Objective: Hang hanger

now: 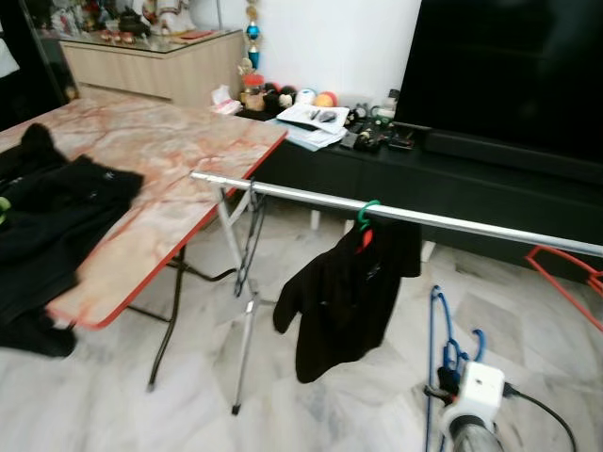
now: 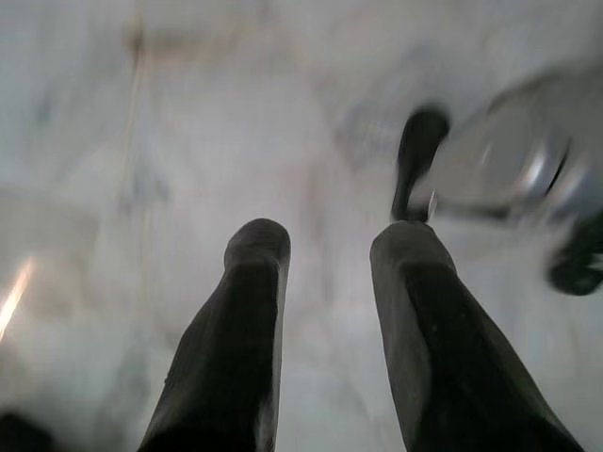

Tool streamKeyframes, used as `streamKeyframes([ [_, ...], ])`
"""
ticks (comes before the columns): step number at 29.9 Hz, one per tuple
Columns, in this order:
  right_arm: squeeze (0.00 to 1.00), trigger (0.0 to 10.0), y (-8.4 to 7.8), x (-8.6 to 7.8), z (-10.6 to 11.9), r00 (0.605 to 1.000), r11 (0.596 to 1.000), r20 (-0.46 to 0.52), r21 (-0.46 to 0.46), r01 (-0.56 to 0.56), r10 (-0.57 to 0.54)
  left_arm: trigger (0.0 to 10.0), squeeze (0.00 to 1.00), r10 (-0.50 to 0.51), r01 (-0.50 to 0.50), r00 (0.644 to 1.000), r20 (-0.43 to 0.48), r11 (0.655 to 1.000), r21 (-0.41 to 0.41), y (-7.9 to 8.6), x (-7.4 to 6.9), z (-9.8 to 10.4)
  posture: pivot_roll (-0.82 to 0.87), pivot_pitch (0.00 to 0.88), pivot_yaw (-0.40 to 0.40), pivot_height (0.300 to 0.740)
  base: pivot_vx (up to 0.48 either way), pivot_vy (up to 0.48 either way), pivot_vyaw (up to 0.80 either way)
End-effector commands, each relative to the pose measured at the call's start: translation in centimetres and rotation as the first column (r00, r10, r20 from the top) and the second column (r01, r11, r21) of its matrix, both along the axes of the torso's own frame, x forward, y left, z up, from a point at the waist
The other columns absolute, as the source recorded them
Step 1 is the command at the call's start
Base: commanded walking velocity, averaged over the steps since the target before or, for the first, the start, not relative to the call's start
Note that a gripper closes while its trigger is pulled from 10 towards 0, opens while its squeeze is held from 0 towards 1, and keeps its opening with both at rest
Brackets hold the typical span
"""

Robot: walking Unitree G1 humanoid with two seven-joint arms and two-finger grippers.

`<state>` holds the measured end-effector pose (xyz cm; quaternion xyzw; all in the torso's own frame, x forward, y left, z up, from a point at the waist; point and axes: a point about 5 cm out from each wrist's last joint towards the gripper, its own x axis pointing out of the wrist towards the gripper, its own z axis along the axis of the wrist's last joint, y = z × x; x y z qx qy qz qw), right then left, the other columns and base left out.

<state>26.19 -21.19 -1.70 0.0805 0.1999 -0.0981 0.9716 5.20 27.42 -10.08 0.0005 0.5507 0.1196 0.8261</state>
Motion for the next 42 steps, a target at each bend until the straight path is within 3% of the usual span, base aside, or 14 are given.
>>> streamKeyframes([
  [1,0.0,10.0,-1.3,-0.3,0.1,0.999,0.999,-0.007,-0.012,0.041,-0.041,10.0,0.0,-0.015,0.015,1.0,0.004,1.0,-0.011,-0.6,0.2,-0.2,0.17,0.0,-0.03,0.74,0.36,0.0,0.0],
  [16,0.0,10.0,-1.7,0.1,0.4,0.997,0.997,-0.002,-0.019,0.072,-0.072,10.0,0.0,-0.023,0.023,1.0,-0.002,1.0,-0.006,-0.6,0.6,-0.2,0.2,0.0,-0.041,0.74,0.348,0.0,0.0],
  [31,0.0,10.0,-2.4,2.6,3.5,0.981,0.988,0.143,-0.067,0.138,-0.127,10.0,0.0,-0.028,0.028,1.0,0.006,0.999,-0.019,-0.9,1.0,-0.2,0.22,0.0,-0.049,0.74,0.0,0.0,0.0],
  [42,0.0,10.0,-2.4,3.2,4.4,0.971,0.982,0.193,-0.098,0.16,-0.139,10.0,0.0,-0.037,0.037,0.999,0.012,0.999,-0.021,-1.0,1.3,-0.2,0.22,0.0,-0.048,0.74,0.0,0.0,0.0],
])
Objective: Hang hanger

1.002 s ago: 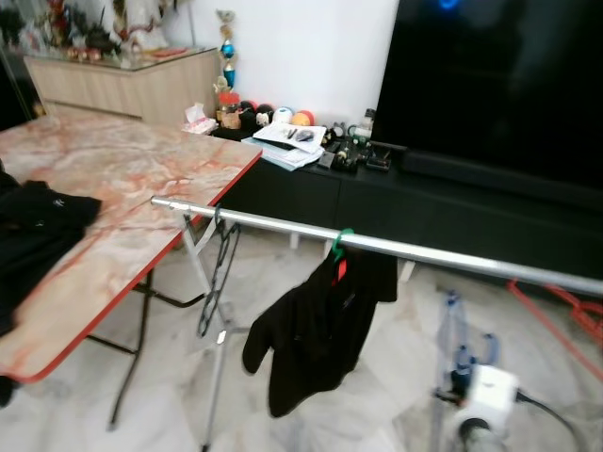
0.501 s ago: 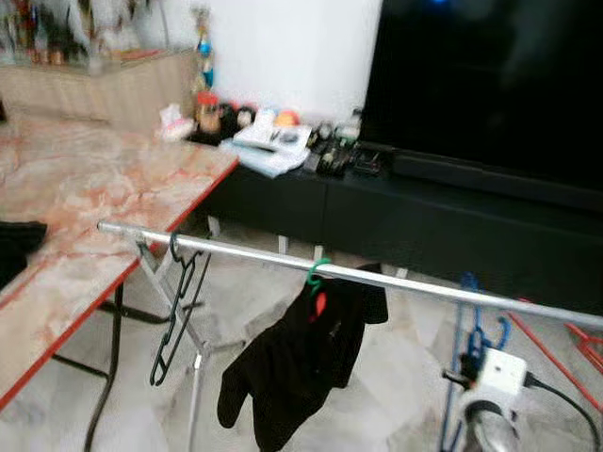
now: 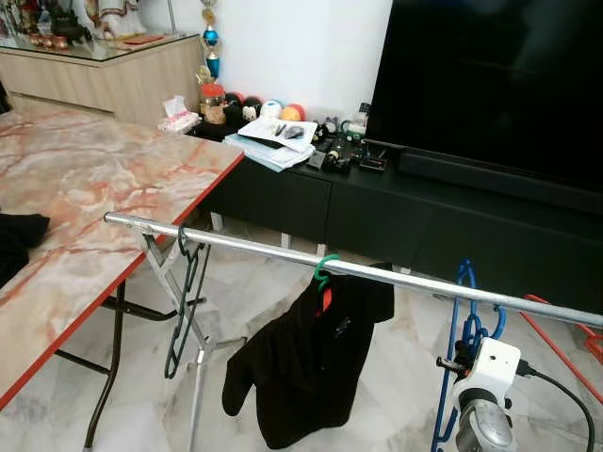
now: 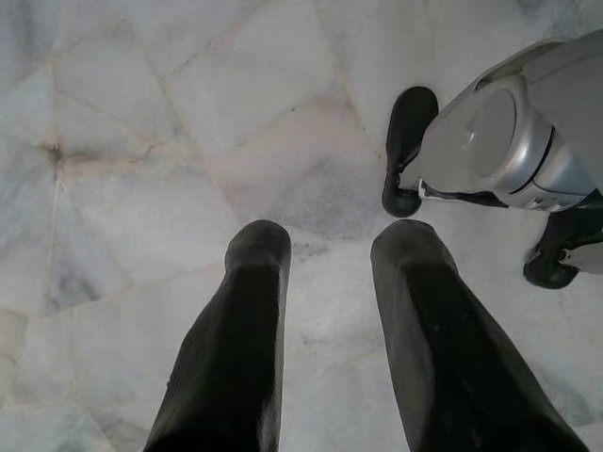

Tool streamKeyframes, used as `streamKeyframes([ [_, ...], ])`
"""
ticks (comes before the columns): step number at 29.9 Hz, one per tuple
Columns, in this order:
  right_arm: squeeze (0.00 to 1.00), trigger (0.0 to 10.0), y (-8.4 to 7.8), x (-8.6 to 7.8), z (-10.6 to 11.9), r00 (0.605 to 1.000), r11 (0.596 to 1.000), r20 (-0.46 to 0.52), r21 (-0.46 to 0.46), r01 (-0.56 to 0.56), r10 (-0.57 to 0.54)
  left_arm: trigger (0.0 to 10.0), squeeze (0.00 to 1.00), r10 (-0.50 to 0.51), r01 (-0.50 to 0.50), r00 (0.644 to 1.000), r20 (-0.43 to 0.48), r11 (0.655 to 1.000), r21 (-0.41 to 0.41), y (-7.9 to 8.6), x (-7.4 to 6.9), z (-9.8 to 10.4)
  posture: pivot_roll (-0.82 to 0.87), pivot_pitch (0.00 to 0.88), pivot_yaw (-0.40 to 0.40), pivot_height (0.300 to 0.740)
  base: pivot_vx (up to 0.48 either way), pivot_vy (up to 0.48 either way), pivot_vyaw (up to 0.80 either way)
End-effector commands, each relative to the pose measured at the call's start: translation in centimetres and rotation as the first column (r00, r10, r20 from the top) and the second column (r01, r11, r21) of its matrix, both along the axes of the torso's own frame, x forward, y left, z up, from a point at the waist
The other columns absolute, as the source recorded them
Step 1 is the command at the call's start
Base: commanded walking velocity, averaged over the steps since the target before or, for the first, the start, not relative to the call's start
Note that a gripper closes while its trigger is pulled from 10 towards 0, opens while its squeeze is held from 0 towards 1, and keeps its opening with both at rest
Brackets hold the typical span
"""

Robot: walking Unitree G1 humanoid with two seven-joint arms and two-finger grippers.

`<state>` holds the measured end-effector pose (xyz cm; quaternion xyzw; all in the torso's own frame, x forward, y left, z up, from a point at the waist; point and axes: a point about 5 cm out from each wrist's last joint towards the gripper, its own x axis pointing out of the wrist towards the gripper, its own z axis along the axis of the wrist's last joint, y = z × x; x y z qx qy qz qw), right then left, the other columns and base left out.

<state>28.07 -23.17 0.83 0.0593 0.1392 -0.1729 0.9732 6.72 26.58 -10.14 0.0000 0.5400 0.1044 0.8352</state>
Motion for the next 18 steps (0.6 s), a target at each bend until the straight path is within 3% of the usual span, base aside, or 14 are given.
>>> streamKeyframes([
  [1,0.0,10.0,-0.4,1.4,1.9,0.996,0.999,0.086,-0.038,0.005,-0.002,10.0,0.0,-0.011,0.011,1.0,-0.017,1.0,-0.006,-0.2,-0.2,-0.1,0.22,0.0,-0.048,0.74,0.0,0.0,0.0],
  [6,0.0,10.0,-0.6,1.6,2.0,0.997,0.999,0.071,-0.04,0.006,-0.003,10.0,0.0,-0.017,0.016,1.0,-0.018,1.0,-0.006,-0.2,-0.2,-0.1,0.22,0.0,-0.05,0.74,0.0,0.0,0.0],
  [16,0.0,10.0,-0.3,3.6,3.3,0.998,0.997,0.021,-0.048,-0.053,0.054,10.0,0.0,-0.019,0.019,1.0,-0.016,1.0,-0.009,-0.3,-0.1,-0.1,0.22,0.0,-0.053,0.74,0.0,0.0,0.0],
  [18,0.0,10.0,-0.2,3.7,2.8,0.994,0.995,-0.085,-0.068,-0.073,0.067,10.0,0.0,-0.017,0.017,1.0,-0.016,1.0,-0.011,-0.3,-0.1,-0.1,0.23,0.0,-0.055,0.74,0.0,0.0,0.0],
])
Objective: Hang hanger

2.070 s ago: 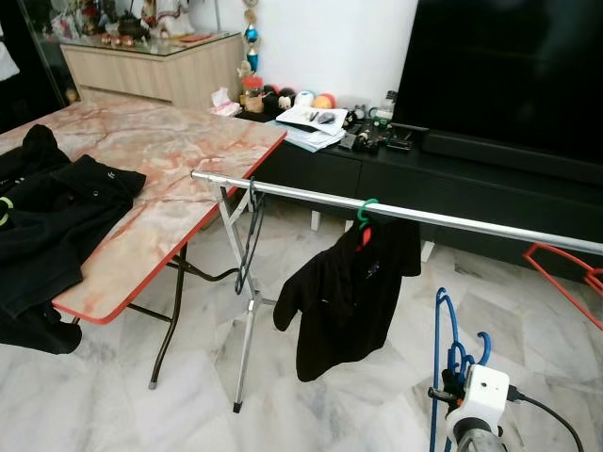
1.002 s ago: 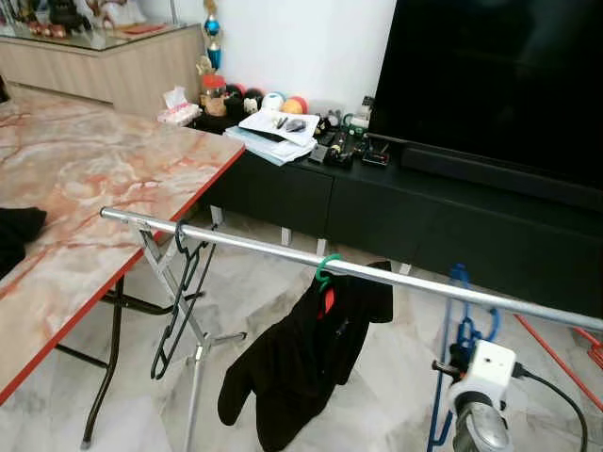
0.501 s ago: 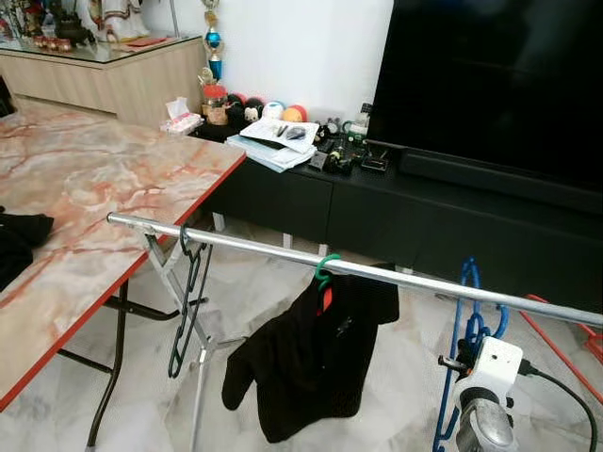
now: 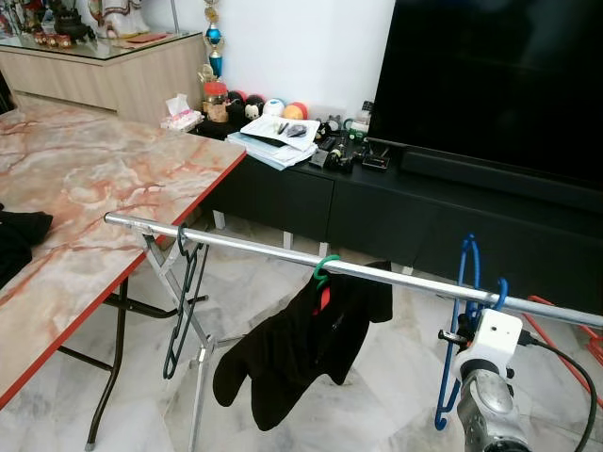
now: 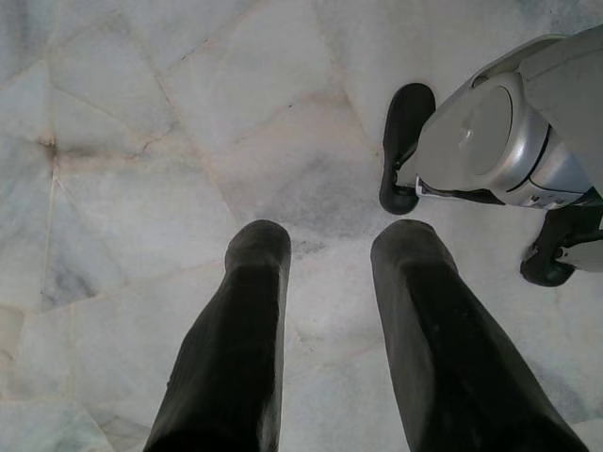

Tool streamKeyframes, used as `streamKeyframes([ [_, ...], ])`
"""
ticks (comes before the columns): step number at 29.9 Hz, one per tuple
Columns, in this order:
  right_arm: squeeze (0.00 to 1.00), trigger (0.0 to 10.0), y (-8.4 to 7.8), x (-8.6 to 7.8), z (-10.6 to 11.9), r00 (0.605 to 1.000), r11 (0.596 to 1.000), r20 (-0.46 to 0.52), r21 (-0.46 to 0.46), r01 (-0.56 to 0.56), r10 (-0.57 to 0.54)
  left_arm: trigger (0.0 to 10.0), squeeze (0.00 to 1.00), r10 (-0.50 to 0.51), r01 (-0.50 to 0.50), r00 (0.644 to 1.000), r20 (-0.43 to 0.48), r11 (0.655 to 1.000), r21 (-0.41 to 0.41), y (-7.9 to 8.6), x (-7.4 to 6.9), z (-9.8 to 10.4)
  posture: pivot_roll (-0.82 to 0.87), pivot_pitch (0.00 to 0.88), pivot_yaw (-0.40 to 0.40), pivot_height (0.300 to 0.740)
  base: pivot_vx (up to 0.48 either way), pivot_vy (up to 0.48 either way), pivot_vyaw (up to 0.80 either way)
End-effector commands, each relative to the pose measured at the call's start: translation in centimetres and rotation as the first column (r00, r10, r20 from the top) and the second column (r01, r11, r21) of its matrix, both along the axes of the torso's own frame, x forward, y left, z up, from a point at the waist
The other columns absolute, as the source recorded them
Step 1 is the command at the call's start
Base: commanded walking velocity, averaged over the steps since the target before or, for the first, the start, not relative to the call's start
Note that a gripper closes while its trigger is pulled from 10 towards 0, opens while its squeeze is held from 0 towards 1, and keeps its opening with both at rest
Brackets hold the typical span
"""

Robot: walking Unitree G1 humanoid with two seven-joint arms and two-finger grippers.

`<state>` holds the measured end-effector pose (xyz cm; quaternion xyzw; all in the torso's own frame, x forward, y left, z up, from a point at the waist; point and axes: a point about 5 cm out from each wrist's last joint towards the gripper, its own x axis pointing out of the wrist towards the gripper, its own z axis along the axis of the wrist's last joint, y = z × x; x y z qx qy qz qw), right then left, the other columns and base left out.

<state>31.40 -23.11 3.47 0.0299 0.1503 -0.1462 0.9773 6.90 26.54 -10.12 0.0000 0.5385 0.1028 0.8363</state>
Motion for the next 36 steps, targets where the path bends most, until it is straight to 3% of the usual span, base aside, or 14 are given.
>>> streamKeyframes([
  [1,0.0,10.0,-0.2,0.4,0.1,0.998,1.0,-0.055,-0.026,-0.007,0.005,10.0,0.0,-0.014,0.014,1.0,-0.019,1.0,-0.009,-0.3,-0.3,-0.2,0.23,0.0,-0.055,0.74,0.0,0.0,0.0],
  [6,0.0,10.0,-0.3,-0.3,-1.2,0.982,1.0,-0.189,-0.01,0.009,-0.011,10.0,0.0,-0.012,0.012,1.0,-0.019,1.0,-0.013,-0.3,-0.3,-0.2,0.23,0.0,-0.057,0.74,0.0,0.0,0.0],
  [13,0.0,10.0,-0.2,-1.3,-2.3,0.976,1.0,-0.218,0.027,0.003,0.003,10.0,0.0,-0.015,0.015,1.0,-0.022,1.0,-0.015,-0.3,-0.3,-0.2,0.22,0.0,-0.056,0.74,0.0,0.0,0.0],
  [14,0.75,10.0,-0.2,-1.5,-2.4,0.978,0.999,-0.206,0.039,0.0,0.008,10.0,0.0,-0.017,0.017,1.0,-0.023,1.0,-0.016,-0.3,-0.3,-0.2,0.22,0.0,-0.055,0.74,0.0,0.0,0.0],
  [15,0.91,10.0,-0.1,-1.6,-2.5,0.982,0.999,-0.19,0.052,-0.001,0.011,10.0,0.0,-0.016,0.016,1.0,-0.023,1.0,-0.016,-0.3,-0.4,-0.2,0.22,0.0,-0.055,0.74,0.0,0.0,0.0],
  [16,0.91,10.0,-0.1,-1.6,-2.5,0.982,0.999,-0.19,0.052,-0.001,0.011,10.0,0.0,-0.016,0.016,1.0,-0.023,1.0,-0.016,-0.3,-0.4,-0.2,0.22,0.0,-0.055,0.74,0.0,0.0,0.0],
  [17,1.0,10.0,-0.1,-1.7,-2.5,0.983,0.999,-0.185,0.051,-0.004,0.013,10.0,0.0,-0.017,0.016,1.0,-0.024,1.0,-0.016,-0.3,-0.4,-0.2,0.22,0.0,-0.055,0.74,0.0,0.0,0.0],
  [24,1.0,10.0,0.0,-1.5,-1.4,0.999,0.998,-0.025,0.043,-0.041,0.042,10.0,0.0,-0.021,0.021,1.0,-0.023,1.0,-0.016,-0.4,-0.4,-0.2,0.22,0.0,-0.056,0.74,0.0,0.0,0.0],
  [29,0.96,10.0,-0.6,-2.0,-1.2,0.999,1.0,0.032,0.024,-0.02,0.019,10.0,0.0,-0.021,0.021,1.0,-0.023,1.0,-0.018,-0.4,-0.4,-0.2,0.21,0.0,-0.058,0.74,0.0,0.0,0.0],
  [30,0.85,10.0,-0.7,-2.2,-1.2,0.999,1.0,0.043,0.02,-0.018,0.017,10.0,0.0,-0.022,0.021,0.999,-0.024,1.0,-0.019,-0.4,-0.5,-0.2,0.21,0.0,-0.058,0.74,0.0,0.0,0.0],
  [31,0.85,10.0,-0.8,-2.4,-1.2,0.998,1.0,0.054,0.014,-0.015,0.014,10.0,0.0,-0.022,0.022,0.999,-0.024,1.0,-0.019,-0.4,-0.5,-0.2,0.21,0.0,-0.059,0.74,0.0,0.0,0.0],
  [32,0.56,10.0,-0.9,-2.8,-1.1,0.996,1.0,0.087,0.007,-0.012,0.012,10.0,0.0,-0.022,0.021,0.999,-0.025,1.0,-0.021,-0.5,-0.5,-0.2,0.21,0.0,-0.061,0.74,0.0,0.0,0.0],
  [33,0.0,10.0,-1.0,-3.0,-1.1,0.995,1.0,0.102,0.0,-0.015,0.015,10.0,0.0,-0.021,0.021,0.999,-0.025,1.0,-0.021,-0.5,-0.5,-0.2,0.21,0.0,-0.062,0.74,0.0,0.0,0.0],
  [36,0.0,10.0,-0.9,-3.8,-1.1,0.991,1.0,0.135,-0.014,-0.023,0.024,10.0,0.0,-0.02,0.02,0.999,-0.026,1.0,-0.022,-0.5,-0.6,-0.3,0.21,0.0,-0.064,0.74,0.0,0.0,0.0],
])
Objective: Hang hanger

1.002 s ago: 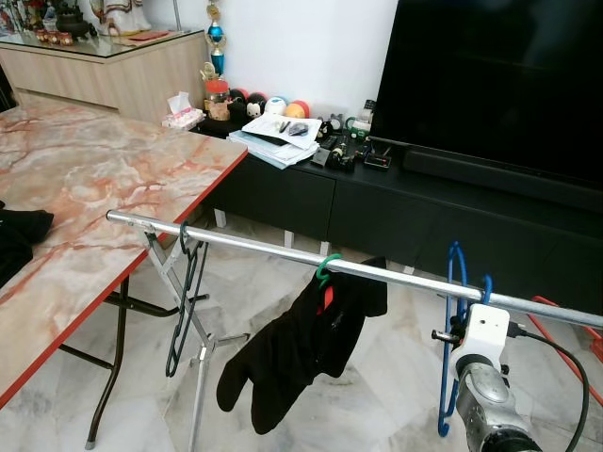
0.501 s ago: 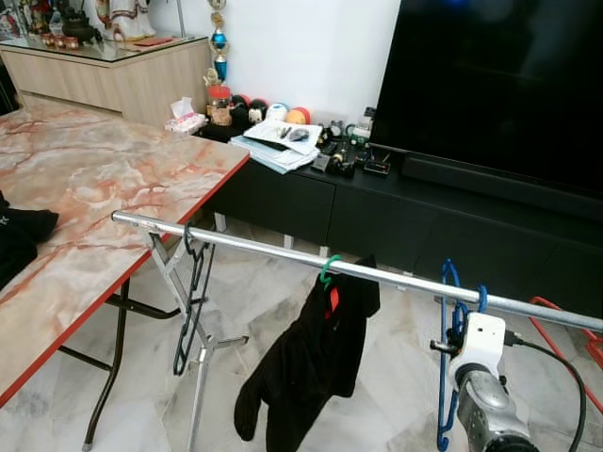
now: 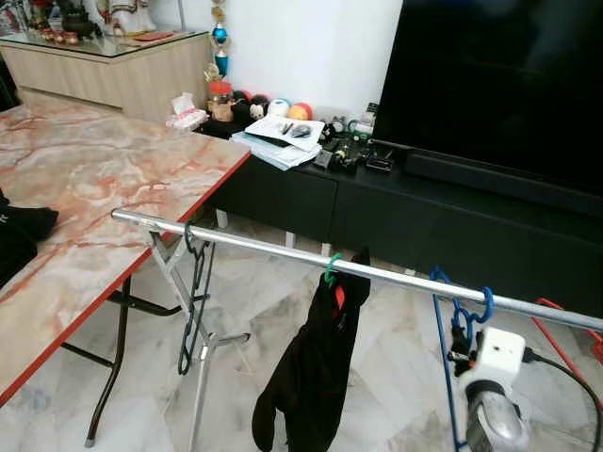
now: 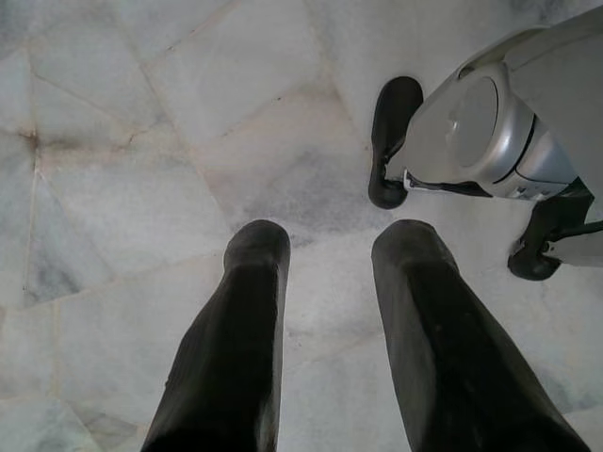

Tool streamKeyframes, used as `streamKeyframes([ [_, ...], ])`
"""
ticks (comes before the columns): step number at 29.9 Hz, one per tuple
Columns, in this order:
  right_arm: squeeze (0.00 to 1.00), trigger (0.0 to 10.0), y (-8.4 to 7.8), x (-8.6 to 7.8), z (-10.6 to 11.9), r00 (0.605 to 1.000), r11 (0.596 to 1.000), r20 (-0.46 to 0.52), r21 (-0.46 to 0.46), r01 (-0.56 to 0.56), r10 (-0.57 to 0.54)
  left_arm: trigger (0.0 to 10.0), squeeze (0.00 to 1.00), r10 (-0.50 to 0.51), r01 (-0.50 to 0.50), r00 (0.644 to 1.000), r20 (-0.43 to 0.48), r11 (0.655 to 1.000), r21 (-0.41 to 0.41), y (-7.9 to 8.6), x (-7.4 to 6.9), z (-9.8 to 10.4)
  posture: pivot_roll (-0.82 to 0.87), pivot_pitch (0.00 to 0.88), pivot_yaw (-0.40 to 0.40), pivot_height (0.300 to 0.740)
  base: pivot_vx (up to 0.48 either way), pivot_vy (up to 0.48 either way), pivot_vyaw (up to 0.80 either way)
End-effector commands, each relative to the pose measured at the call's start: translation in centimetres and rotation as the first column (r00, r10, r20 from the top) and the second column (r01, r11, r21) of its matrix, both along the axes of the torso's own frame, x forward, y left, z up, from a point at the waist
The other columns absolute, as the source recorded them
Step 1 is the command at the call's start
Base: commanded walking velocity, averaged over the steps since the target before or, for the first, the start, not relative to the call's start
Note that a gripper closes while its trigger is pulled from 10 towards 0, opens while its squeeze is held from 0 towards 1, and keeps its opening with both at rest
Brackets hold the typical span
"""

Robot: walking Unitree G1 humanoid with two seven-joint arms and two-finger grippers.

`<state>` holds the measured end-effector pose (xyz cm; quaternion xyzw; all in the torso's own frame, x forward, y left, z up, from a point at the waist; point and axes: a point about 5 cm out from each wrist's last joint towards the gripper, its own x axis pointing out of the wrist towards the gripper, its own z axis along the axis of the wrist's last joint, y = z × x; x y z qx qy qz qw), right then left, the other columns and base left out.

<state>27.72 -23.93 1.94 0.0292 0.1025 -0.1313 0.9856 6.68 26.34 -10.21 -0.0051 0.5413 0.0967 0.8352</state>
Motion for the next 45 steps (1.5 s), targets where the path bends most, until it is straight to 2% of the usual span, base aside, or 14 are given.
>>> streamKeyframes([
  [1,0.0,10.0,-0.1,-0.4,0.4,0.999,1.0,0.048,-0.004,0.004,-0.004,10.0,0.0,-0.016,0.016,1.0,-0.021,1.0,-0.006,-0.3,-0.4,-0.2,0.21,0.0,-0.065,0.74,0.0,0.0,0.0],
  [10,0.0,10.0,0.3,-5.6,0.6,0.993,0.996,0.113,-0.076,0.047,-0.039,10.0,0.0,-0.003,0.003,1.0,-0.015,1.0,-0.003,-0.2,-0.5,-0.2,0.21,0.0,-0.08,0.74,0.0,0.0,0.0],
  [13,0.0,10.0,0.3,-6.5,0.7,0.993,0.996,0.11,-0.083,0.039,-0.03,10.0,0.0,-0.005,0.005,1.0,-0.016,1.0,-0.002,-0.2,-0.5,-0.2,0.2,0.0,-0.081,0.74,0.0,0.0,0.0],
  [17,0.0,10.0,0.8,-8.0,-0.4,0.997,0.993,0.023,-0.097,-0.073,0.075,10.0,0.0,-0.005,0.005,1.0,-0.014,1.0,0.002,-0.2,-0.5,-0.2,0.2,0.0,-0.085,0.74,0.0,0.0,0.0],
  [21,0.0,10.0,1.5,-9.1,-2.2,0.971,0.973,-0.104,-0.06,-0.224,0.217,10.0,0.0,0.006,-0.006,1.0,-0.003,1.0,0.005,-0.2,-0.4,-0.1,0.2,0.0,-0.084,0.74,0.0,0.0,0.0],
  [26,0.0,10.0,2.5,-10.8,-6.0,0.868,0.924,-0.319,0.122,-0.361,0.381,10.0,0.0,0.004,-0.004,1.0,0.004,1.0,0.006,-0.2,-0.4,-0.1,0.2,0.0,-0.083,0.74,0.0,0.0,0.0],
  [29,0.0,10.0,2.2,-11.2,-7.5,0.833,0.927,-0.407,0.159,-0.339,0.374,10.0,0.0,0.006,-0.006,1.0,0.006,1.0,0.005,-0.2,-0.3,-0.1,0.2,0.0,-0.083,0.74,0.0,0.0,0.0],
  [30,0.0,10.0,1.7,-11.3,-8.3,0.839,0.944,-0.442,0.234,-0.233,0.317,10.0,0.0,0.006,-0.006,1.0,0.005,1.0,0.005,-0.2,-0.3,-0.1,0.2,0.0,-0.08,0.74,0.0,0.0,0.0],
  [31,0.0,10.0,1.6,-11.4,-8.5,0.841,0.945,-0.449,0.256,-0.202,0.302,10.0,0.0,0.006,-0.006,1.0,0.005,1.0,0.005,-0.2,-0.3,-0.1,0.2,0.0,-0.08,0.74,0.0,0.0,0.0],
  [35,0.0,10.0,1.2,-11.5,-9.3,0.836,0.959,-0.497,0.26,-0.112,0.232,10.0,0.0,0.002,-0.002,1.0,0.002,1.0,0.01,-0.2,-0.3,-0.1,0.2,0.0,-0.064,0.74,0.0,0.0,0.0],
  [36,0.0,10.0,1.5,-11.8,-9.9,0.834,0.95,-0.524,0.312,-0.002,0.174,10.0,0.0,-0.005,0.005,1.0,0.0,1.0,0.012,-0.1,-0.2,-0.1,0.18,0.0,-0.049,0.74,0.0,0.0,0.0],
  [38,0.0,10.0,2.3,-12.8,-10.9,0.783,0.945,-0.605,0.32,0.071,0.146,10.0,0.0,-0.019,0.019,1.0,-0.002,1.0,0.016,-0.1,-0.2,0.0,0.18,0.0,-0.025,0.74,0.0,0.0,0.0],
  [42,0.0,10.0,3.6,-12.8,-11.3,0.753,0.948,-0.639,0.311,0.067,0.156,10.0,0.0,-0.026,0.026,1.0,-0.002,0.999,0.024,0.2,-0.1,0.1,0.18,0.0,-0.014,0.74,0.0,0.0,0.0],
  [45,0.0,10.0,4.2,-11.9,-11.1,0.776,0.939,-0.61,0.336,0.072,0.159,10.0,0.0,-0.032,0.032,0.999,-0.003,0.999,0.03,0.3,-0.1,0.1,0.18,0.0,-0.011,0.74,0.0,0.0,0.0],
])
